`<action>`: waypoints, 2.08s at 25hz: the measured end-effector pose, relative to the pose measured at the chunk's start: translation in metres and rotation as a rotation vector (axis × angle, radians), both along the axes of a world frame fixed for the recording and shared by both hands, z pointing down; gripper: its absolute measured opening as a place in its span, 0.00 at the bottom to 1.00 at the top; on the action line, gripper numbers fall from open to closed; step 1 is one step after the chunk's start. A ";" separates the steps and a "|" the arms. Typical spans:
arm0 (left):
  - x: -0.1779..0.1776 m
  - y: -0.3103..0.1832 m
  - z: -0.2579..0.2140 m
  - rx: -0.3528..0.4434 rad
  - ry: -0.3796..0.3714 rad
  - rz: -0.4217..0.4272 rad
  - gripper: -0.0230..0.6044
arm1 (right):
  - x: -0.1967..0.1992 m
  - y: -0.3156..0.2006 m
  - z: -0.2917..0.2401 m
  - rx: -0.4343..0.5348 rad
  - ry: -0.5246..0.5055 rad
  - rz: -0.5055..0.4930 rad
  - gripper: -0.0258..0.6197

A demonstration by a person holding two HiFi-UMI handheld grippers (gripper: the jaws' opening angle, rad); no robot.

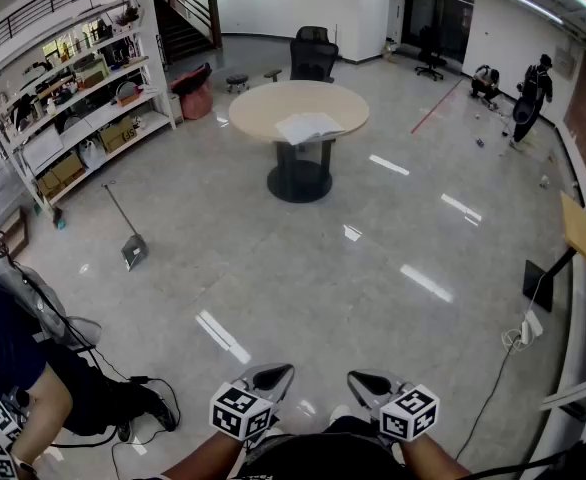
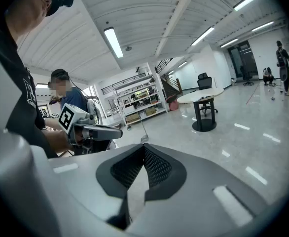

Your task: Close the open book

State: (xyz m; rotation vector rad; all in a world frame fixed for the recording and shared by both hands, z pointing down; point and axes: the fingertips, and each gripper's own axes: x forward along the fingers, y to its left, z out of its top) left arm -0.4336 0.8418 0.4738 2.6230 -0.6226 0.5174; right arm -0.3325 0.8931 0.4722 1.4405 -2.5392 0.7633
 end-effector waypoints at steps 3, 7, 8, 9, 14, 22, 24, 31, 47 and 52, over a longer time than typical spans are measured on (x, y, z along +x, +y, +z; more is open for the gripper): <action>0.044 -0.014 0.006 -0.045 0.012 0.000 0.05 | 0.047 -0.013 0.001 0.013 0.015 0.010 0.05; 0.110 -0.038 -0.001 -0.103 0.089 -0.014 0.05 | 0.111 -0.027 0.006 0.016 0.018 0.033 0.05; 0.126 -0.043 -0.004 -0.092 0.096 -0.015 0.05 | 0.126 -0.030 0.008 0.016 0.021 0.037 0.05; 0.139 -0.048 -0.007 -0.076 0.097 -0.015 0.05 | 0.138 -0.034 0.011 0.015 0.024 0.039 0.05; 0.179 -0.060 -0.007 -0.051 0.040 -0.001 0.05 | 0.180 -0.054 0.013 0.016 0.011 0.045 0.05; 0.216 -0.096 0.010 -0.080 -0.032 0.042 0.05 | 0.219 -0.090 0.029 -0.030 -0.024 0.071 0.05; 0.235 -0.104 0.020 -0.109 -0.043 0.095 0.05 | 0.227 -0.105 0.031 -0.053 -0.034 0.080 0.05; 0.331 -0.195 0.033 -0.150 -0.007 0.241 0.05 | 0.268 -0.212 0.020 -0.088 0.018 0.074 0.05; 0.369 -0.432 0.013 -0.108 0.017 0.264 0.05 | 0.323 -0.471 -0.021 0.002 0.117 0.040 0.05; 0.358 -0.477 0.024 -0.123 0.002 0.156 0.05 | 0.329 -0.523 -0.018 0.019 0.083 -0.002 0.05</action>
